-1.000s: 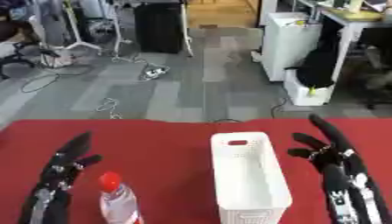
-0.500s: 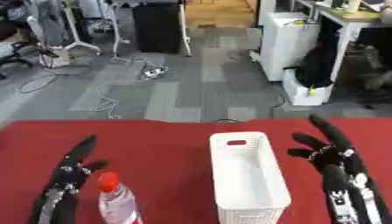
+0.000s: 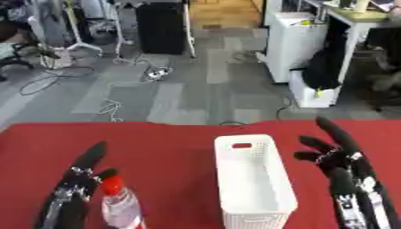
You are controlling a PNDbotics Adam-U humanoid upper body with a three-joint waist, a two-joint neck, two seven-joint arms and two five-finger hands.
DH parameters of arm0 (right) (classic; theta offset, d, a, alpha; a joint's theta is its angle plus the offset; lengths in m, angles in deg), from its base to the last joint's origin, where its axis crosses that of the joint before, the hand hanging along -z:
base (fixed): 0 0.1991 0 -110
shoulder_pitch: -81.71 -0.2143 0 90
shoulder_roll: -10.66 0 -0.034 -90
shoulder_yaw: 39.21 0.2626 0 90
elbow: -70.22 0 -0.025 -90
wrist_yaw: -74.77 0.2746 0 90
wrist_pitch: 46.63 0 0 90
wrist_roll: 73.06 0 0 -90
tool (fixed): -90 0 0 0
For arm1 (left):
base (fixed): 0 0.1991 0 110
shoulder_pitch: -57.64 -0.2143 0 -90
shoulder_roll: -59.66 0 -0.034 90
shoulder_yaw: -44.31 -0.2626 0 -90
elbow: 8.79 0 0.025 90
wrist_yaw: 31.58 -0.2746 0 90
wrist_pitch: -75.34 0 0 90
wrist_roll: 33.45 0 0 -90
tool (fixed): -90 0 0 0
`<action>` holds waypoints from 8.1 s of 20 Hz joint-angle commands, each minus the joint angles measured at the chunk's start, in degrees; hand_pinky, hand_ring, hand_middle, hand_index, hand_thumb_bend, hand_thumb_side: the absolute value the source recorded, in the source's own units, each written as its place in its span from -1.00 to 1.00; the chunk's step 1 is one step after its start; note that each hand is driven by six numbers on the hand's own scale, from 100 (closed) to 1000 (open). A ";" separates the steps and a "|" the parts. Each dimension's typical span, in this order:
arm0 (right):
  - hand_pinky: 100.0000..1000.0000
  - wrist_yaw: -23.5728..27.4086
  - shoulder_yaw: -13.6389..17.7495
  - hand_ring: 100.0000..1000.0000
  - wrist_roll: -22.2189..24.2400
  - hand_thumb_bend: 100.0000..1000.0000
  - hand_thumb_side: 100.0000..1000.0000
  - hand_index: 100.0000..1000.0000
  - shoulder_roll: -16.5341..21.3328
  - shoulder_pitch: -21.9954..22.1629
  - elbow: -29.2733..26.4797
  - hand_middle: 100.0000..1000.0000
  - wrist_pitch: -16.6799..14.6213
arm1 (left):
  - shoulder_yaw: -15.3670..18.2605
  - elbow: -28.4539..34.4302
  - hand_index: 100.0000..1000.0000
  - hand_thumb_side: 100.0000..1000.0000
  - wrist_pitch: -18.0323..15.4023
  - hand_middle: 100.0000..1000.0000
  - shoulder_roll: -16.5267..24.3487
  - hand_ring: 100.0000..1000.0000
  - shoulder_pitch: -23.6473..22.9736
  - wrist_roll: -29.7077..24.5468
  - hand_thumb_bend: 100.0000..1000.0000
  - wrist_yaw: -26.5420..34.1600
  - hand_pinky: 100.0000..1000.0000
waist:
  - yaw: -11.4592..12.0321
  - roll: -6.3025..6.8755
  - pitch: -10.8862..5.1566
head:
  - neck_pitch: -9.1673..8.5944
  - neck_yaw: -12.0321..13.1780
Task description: Pick up objects on the table and place them in the box.
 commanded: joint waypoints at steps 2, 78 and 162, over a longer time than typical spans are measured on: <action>0.45 1.81 -0.03 0.67 0.03 -1.00 0.34 1.00 0.19 -0.54 -0.53 0.96 0.96 | -0.10 -0.67 0.79 0.01 2.10 0.82 -0.29 1.00 0.43 -0.89 0.81 6.62 0.52 | 0.02 0.01 -0.67 | 0.20 -0.02; 0.46 6.09 0.35 0.68 2.91 -1.00 0.27 0.97 0.21 -0.54 -1.86 0.98 2.84 | 2.64 -7.80 0.77 0.27 -3.70 0.82 1.63 1.00 1.45 -4.47 0.84 -3.05 0.60 | -0.25 -0.11 0.77 | 0.23 0.47; 0.47 6.17 0.84 0.69 3.47 -1.00 0.37 0.97 -0.74 -0.33 -1.49 0.98 3.32 | 2.83 -24.42 -0.92 -0.81 1.64 -1.00 -2.47 -0.75 9.38 23.68 0.83 -15.18 -1.00 | -2.42 0.07 1.30 | -0.49 2.12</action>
